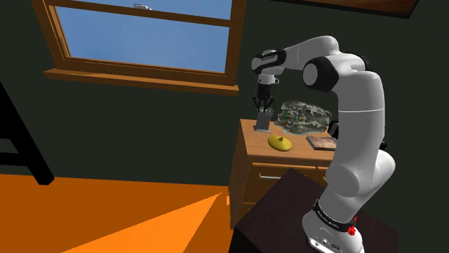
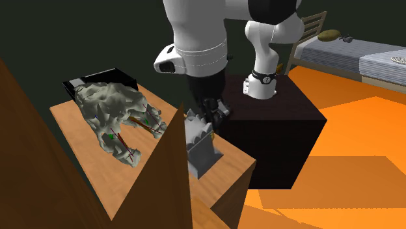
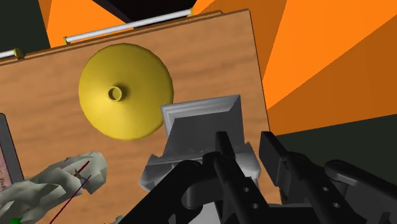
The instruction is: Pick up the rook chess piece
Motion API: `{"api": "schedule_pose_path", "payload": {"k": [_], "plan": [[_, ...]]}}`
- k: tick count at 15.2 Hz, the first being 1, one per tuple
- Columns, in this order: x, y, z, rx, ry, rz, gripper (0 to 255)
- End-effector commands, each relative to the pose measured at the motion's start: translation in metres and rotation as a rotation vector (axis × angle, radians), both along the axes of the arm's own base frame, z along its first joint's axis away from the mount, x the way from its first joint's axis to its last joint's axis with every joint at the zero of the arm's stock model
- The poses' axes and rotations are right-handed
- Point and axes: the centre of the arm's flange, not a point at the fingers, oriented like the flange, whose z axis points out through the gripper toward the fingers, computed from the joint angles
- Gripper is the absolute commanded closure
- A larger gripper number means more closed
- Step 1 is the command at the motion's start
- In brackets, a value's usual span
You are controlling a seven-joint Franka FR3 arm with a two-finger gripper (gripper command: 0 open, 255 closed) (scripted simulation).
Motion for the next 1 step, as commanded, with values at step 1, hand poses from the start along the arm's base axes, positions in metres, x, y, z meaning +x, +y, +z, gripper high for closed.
{"api": "schedule_pose_path", "payload": {"k": [1], "plan": [[-0.0001,-0.0003,0.0032,0.000,-0.001,0.000,255]]}}
